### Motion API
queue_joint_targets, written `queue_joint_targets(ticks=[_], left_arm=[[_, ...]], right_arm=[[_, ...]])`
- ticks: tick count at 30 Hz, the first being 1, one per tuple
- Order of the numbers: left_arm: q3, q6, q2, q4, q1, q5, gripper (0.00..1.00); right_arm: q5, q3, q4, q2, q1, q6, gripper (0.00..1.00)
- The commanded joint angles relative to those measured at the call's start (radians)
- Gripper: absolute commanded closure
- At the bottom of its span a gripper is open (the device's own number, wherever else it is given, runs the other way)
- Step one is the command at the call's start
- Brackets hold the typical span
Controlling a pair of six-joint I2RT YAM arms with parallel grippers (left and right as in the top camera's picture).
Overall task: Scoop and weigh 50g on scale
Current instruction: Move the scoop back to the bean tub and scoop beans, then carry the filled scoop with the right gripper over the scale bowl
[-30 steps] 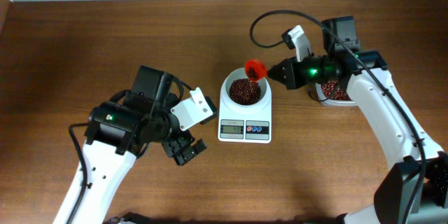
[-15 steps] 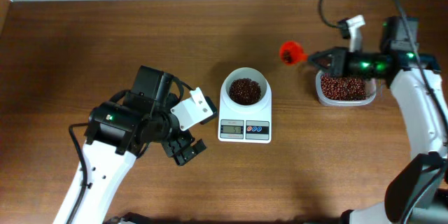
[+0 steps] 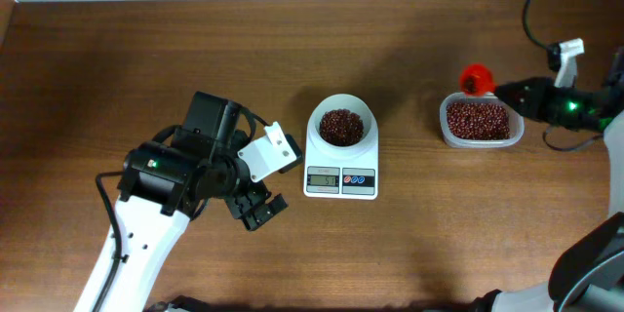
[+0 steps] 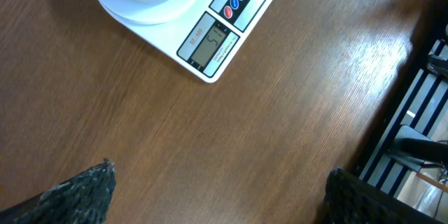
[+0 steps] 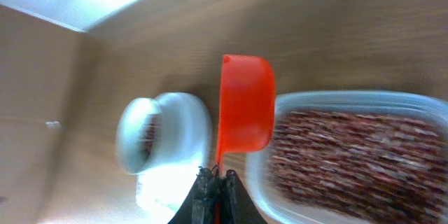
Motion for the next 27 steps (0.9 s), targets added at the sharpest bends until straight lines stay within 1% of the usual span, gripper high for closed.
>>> queue_joint_targets(ticks=[1, 4, 9, 12, 15, 17, 20, 21, 22, 26, 27], left_arm=[[-0.005, 0.016, 0.002, -0.002, 0.006, 0.000, 0.01], [-0.005, 0.016, 0.002, -0.002, 0.006, 0.000, 0.01], [-0.005, 0.016, 0.002, -0.002, 0.006, 0.000, 0.01], [-0.005, 0.016, 0.002, -0.002, 0.006, 0.000, 0.01], [-0.005, 0.016, 0.002, -0.002, 0.006, 0.000, 0.01], [-0.005, 0.016, 0.002, -0.002, 0.006, 0.000, 0.01], [-0.005, 0.016, 0.002, -0.002, 0.006, 0.000, 0.01], [-0.005, 0.016, 0.002, -0.002, 0.006, 0.000, 0.01], [-0.005, 0.016, 0.002, -0.002, 0.006, 0.000, 0.01], [-0.005, 0.016, 0.002, -0.002, 0.006, 0.000, 0.01], [-0.005, 0.016, 0.002, -0.002, 0.006, 0.000, 0.01]], right_arm=[[0.215, 0.022, -0.008, -0.038, 0.006, -0.089, 0.96], [0.354, 0.022, -0.010, -0.076, 0.029, -0.091, 0.96], [0.698, 0.022, -0.026, -0.167, 0.159, -0.088, 0.96], [0.941, 0.022, -0.049, -0.155, 0.299, -0.088, 0.96], [1.092, 0.022, -0.061, -0.137, 0.384, -0.088, 0.96], [1.146, 0.022, -0.058, -0.136, 0.411, -0.088, 0.96], [1.148, 0.022, -0.055, -0.138, 0.415, -0.087, 0.96], [1.128, 0.023, -0.042, -0.143, 0.415, -0.077, 0.96], [1.067, 0.030, -0.030, -0.151, 0.415, -0.069, 0.96], [0.590, 0.101, 0.028, -0.166, 0.415, -0.073, 0.96], [0.435, 0.102, 0.061, -0.166, 0.415, -0.072, 0.96]])
